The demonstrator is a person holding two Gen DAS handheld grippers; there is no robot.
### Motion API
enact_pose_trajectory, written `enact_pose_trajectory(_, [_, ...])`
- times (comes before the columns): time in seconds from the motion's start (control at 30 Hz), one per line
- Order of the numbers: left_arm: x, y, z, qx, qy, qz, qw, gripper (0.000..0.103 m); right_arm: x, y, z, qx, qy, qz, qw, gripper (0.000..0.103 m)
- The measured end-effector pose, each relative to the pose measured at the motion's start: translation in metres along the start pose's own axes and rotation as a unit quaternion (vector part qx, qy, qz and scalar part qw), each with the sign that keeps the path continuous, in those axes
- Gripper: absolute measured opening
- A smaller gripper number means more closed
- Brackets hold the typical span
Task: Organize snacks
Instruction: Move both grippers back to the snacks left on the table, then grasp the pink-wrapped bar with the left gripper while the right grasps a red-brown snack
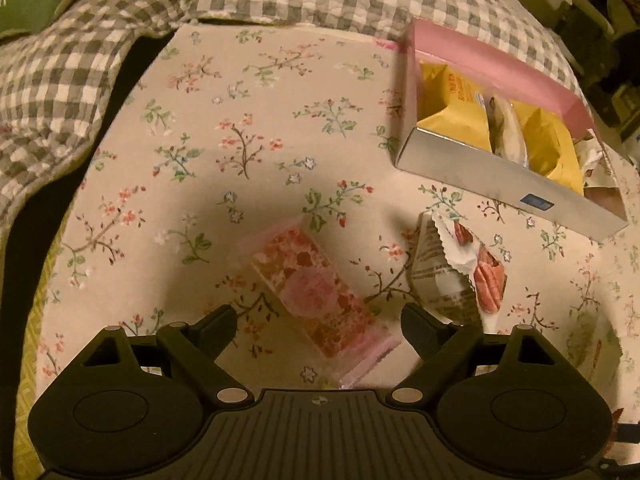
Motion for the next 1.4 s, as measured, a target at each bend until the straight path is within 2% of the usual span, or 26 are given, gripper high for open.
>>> enact_pose_trajectory(0.07, [0.0, 0.0, -0.001, 0.006, 0.009, 0.0, 0.9999, 0.084, 0.002, -0.002, 0.0, 0.001, -0.002, -0.002, 1.0, 0.041])
enact_pose_trajectory(0.13, [0.001, -0.001, -0.002, 0.006, 0.009, -0.003, 0.9999, 0.07, 0.002, 0.002, 0.0, 0.0, -0.001, -0.003, 1.0, 0.037])
enact_pose_trajectory(0.23, [0.004, -0.005, -0.002, 0.002, 0.003, -0.002, 1.0, 0.055, 0.002, -0.001, 0.0, -0.003, 0.001, -0.004, 1.0, 0.03])
enact_pose_trajectory(0.43, [0.003, -0.009, -0.007, 0.002, 0.01, 0.002, 0.9999, 0.039, -0.001, -0.006, -0.002, -0.009, 0.004, -0.005, 1.0, 0.025])
enact_pose_trajectory(0.67, [0.006, -0.004, -0.003, 0.039, 0.013, -0.012, 0.9991, 0.041, -0.004, -0.008, -0.003, -0.011, 0.009, -0.008, 1.0, 0.025])
enact_pose_trajectory(0.77, [0.007, -0.002, -0.002, 0.051, 0.013, -0.02, 0.9984, 0.039, -0.003, -0.009, -0.004, -0.011, 0.01, -0.008, 1.0, 0.025])
enact_pose_trajectory(0.87, [0.005, -0.002, -0.001, 0.057, 0.013, -0.024, 0.998, 0.031, -0.01, -0.006, -0.001, -0.008, 0.016, -0.011, 1.0, 0.024])
enact_pose_trajectory(1.4, [-0.007, 0.0, -0.007, 0.064, 0.022, -0.013, 0.9977, 0.03, -0.028, -0.001, -0.007, 0.001, 0.043, -0.019, 0.999, 0.023])
Point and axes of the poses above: each gripper's, at about its wrist camera, not at the fingertips, and x roughly the way its jaws point, y to its right, z to its underside, the point moved 6 cm from there along x, roughly the way its jaws point, and after that the axes turned 11 degrees about -x, right-handed, at the moved point
